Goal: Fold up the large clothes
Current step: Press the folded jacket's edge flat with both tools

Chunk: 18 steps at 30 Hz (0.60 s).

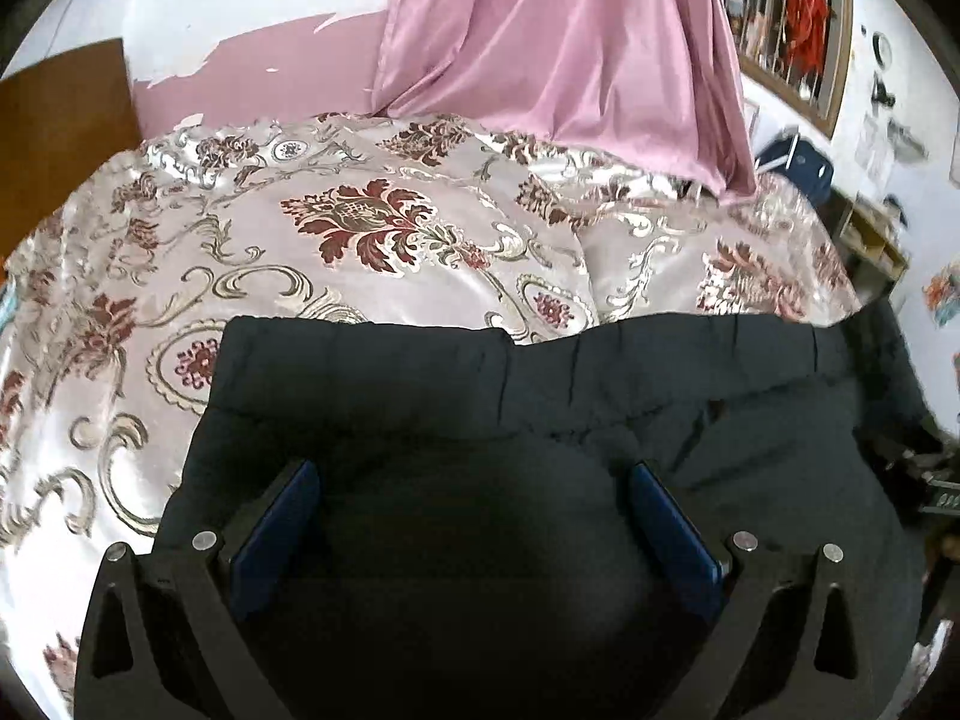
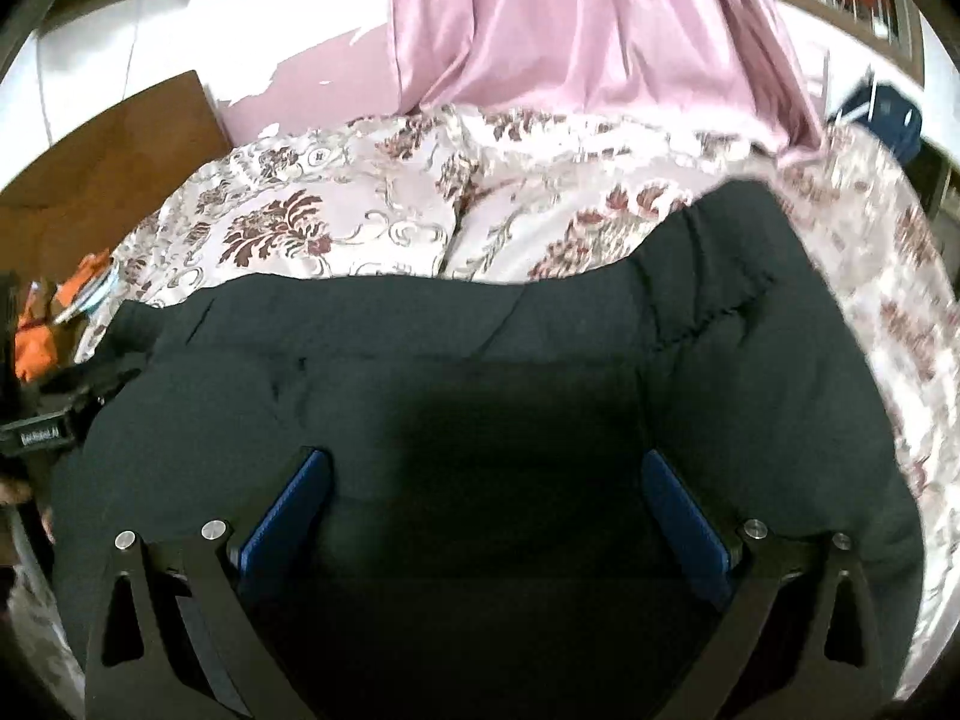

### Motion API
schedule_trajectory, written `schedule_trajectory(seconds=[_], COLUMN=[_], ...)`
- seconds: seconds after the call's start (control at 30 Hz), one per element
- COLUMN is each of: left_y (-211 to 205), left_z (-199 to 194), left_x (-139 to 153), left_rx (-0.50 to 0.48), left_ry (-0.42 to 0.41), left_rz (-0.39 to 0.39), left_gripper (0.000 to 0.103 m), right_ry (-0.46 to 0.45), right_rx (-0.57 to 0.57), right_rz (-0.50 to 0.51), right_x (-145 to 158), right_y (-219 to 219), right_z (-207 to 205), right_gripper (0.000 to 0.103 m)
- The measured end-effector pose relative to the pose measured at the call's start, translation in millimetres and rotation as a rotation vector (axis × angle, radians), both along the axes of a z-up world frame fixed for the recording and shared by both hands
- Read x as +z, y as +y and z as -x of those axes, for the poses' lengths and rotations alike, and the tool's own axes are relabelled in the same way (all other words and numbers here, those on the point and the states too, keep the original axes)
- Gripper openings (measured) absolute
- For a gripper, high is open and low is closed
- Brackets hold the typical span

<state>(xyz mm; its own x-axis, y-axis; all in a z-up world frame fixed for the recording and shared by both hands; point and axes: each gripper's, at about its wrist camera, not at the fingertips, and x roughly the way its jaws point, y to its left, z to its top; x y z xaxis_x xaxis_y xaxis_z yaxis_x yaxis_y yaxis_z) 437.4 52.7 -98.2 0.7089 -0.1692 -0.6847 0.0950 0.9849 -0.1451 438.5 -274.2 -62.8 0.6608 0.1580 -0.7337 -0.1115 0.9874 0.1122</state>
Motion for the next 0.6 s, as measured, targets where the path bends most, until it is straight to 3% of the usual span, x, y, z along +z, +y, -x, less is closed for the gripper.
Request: schedule_trajectory(seconds=[0.27,0.4,0.6], left_y=[2.6,7.7,6.5], left_z=[1.9,7.7,7.8], left_x=[-8.3,-12.9,-15.5], left_rx=[-0.008,-0.009,-0.01], left_ry=[-0.016,-0.051,-0.062], left_rz=[0.053,0.096,0.096], left_gripper=[0.103,0.103,0.103], right_ry=[-0.037,-0.058,-0.07], right_rx=[0.01,0.006,0.0], right_rz=[-0.048,-0.032,-0.013], right_x=[-15.5,-16.9,-17.6], right_y=[-1.4,2.3,3.7], right_z=[7.8,12.8,14.2], right_gripper=[0.102,0.102,0.102])
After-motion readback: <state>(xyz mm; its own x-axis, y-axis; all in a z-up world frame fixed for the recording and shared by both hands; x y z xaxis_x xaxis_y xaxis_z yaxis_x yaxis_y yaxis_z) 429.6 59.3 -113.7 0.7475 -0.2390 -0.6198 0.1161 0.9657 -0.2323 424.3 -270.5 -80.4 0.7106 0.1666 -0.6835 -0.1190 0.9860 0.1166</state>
